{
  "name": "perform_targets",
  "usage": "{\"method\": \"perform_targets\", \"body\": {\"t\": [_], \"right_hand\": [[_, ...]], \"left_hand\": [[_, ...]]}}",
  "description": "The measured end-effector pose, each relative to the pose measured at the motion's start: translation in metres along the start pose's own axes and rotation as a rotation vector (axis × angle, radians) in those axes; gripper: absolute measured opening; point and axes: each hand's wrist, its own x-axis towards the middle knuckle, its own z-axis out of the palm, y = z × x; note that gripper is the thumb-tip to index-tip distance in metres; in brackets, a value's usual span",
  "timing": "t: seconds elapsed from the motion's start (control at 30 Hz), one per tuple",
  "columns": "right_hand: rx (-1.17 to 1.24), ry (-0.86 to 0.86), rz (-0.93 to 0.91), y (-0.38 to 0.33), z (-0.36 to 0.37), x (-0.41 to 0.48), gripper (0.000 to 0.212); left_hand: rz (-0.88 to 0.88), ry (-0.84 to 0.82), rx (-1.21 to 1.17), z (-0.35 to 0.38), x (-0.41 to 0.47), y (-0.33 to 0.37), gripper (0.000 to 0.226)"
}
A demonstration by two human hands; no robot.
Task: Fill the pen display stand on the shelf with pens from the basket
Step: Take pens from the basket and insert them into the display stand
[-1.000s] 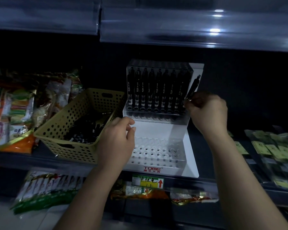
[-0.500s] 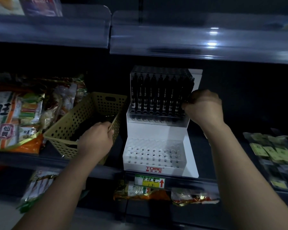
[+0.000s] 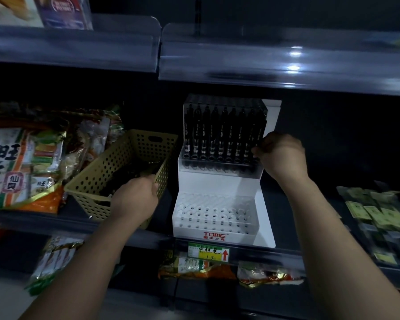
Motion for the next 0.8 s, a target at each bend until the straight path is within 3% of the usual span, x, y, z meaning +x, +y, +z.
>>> {"method": "perform_targets", "body": {"t": [0.13,0.23,0.37,0.53,0.8], "right_hand": [[0.104,0.084,0.016,-0.005,-0.001,-0.017,0.039],[0.185,0.232,-0.084,-0.028,-0.001,-0.04,0.027],[0.397,-0.047,-0.216,-0.07,0.026,-0.06,0.021],[0.43,-0.453,-0.151,-0.116,0.088,-0.069,0.035],[0.36,-0.552,-0.028,-0.145,0.125,-0.069,0.028]], "left_hand": [[-0.02,-0.135,-0.09,-0.005,0.005,-0.008,0.03],[-0.024,-0.267,-0.191,-0.008,0.006,-0.019,0.03],[-0.04,-0.369,-0.371,-0.014,0.001,-0.03,0.028],[-0.072,-0.469,-0.609,-0.026,-0.012,-0.032,0.034],[-0.144,-0.719,-0.81,-0.032,-0.024,-0.053,0.051]]}}
